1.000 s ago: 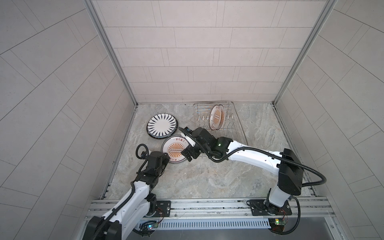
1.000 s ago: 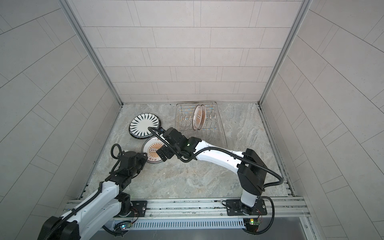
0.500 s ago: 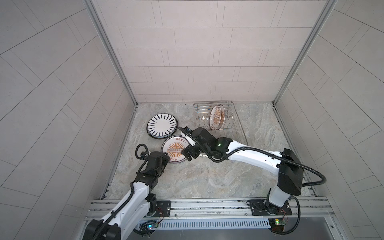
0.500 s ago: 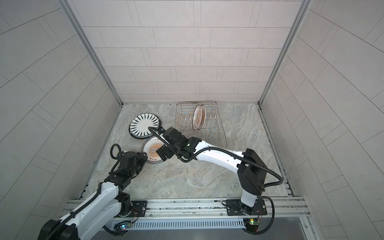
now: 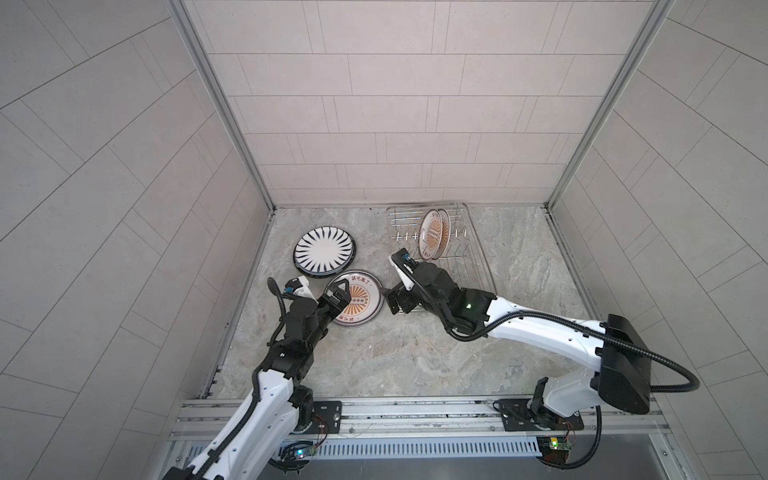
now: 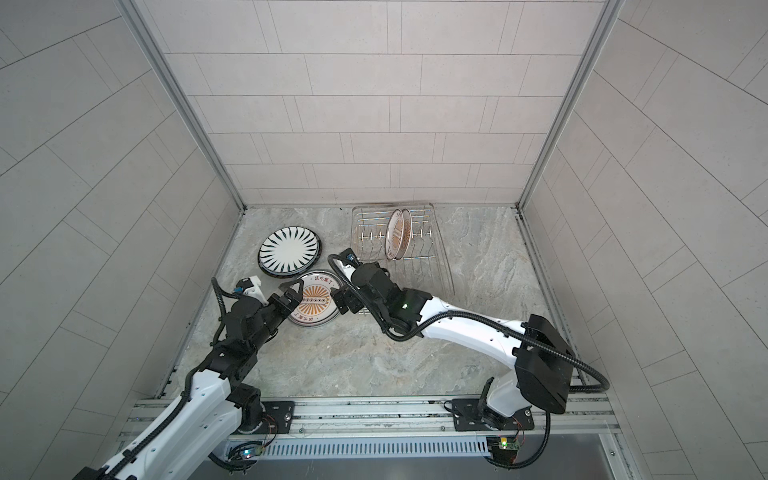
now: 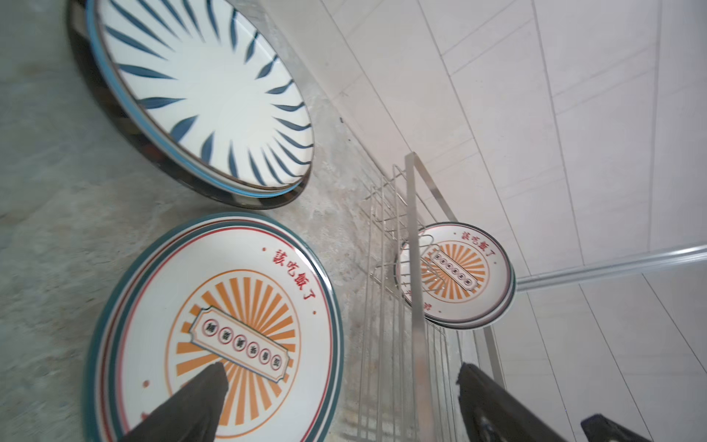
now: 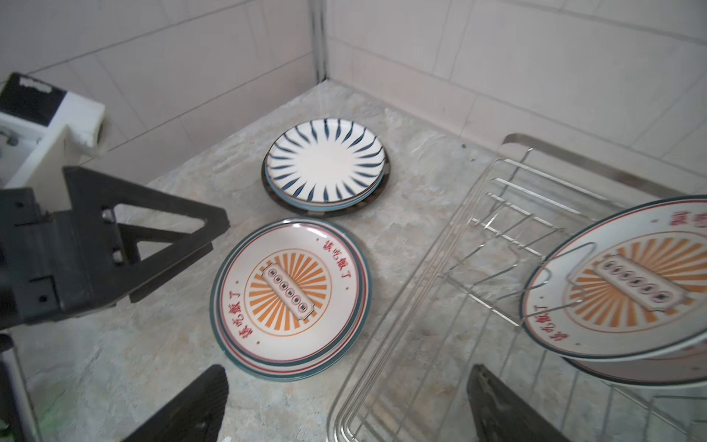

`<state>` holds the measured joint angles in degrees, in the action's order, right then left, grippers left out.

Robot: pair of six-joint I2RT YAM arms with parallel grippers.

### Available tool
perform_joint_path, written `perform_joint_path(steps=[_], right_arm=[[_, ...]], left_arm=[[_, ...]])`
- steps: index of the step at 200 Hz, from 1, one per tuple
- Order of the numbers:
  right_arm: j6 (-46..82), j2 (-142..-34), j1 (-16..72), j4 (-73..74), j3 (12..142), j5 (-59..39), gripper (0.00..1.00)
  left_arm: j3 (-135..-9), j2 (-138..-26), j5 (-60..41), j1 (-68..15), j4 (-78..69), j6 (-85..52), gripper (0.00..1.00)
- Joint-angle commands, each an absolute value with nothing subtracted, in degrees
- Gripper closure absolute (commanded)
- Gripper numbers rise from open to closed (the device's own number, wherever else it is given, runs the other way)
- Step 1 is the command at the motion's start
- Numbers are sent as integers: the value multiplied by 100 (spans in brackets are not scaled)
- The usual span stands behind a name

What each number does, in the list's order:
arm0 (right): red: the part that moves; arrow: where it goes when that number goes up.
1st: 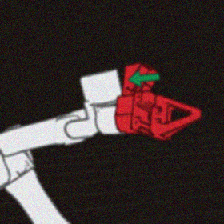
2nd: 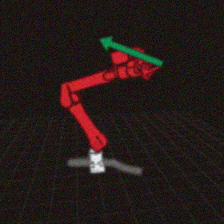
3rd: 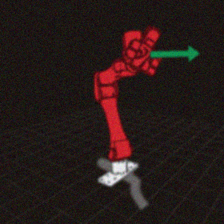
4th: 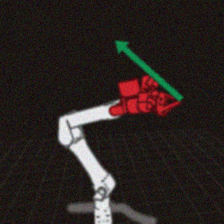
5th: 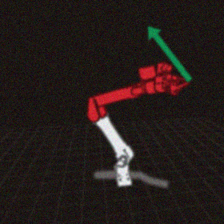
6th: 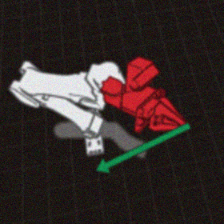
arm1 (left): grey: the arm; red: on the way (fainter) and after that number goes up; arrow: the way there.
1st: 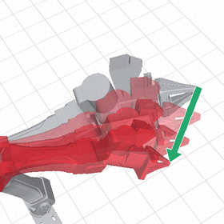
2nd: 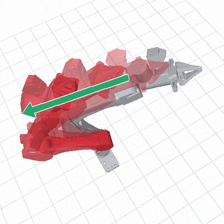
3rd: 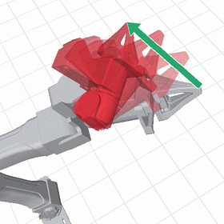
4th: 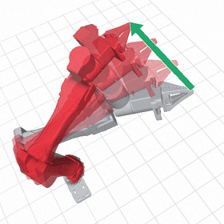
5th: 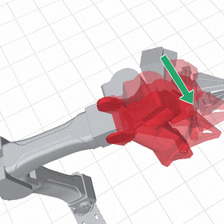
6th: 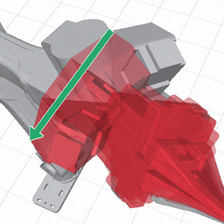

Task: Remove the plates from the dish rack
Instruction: 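Move both grippers back to the sunburst plates in the rack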

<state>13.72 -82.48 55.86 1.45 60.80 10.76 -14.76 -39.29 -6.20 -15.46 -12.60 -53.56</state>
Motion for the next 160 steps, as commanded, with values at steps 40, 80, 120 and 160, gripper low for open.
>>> perform_joint_path(steps=[40,80,120,160], right_arm=[[2424,-7363,4691,828,5296,2288,1],[2891,-7153,3893,660,5126,1854,1],[2844,-7550,3444,394,5519,1624,2],[2431,-8640,3368,-180,6649,1622,25]], left_arm=[[-1869,-4781,-1650,-2027,-2993,-4031,0],[-1908,-5344,-1769,-2259,-3979,-3839,0],[-1928,-6274,-1722,-2306,-5005,-3577,0],[-1881,-7293,-1486,-2312,-6132,-3326,0]])
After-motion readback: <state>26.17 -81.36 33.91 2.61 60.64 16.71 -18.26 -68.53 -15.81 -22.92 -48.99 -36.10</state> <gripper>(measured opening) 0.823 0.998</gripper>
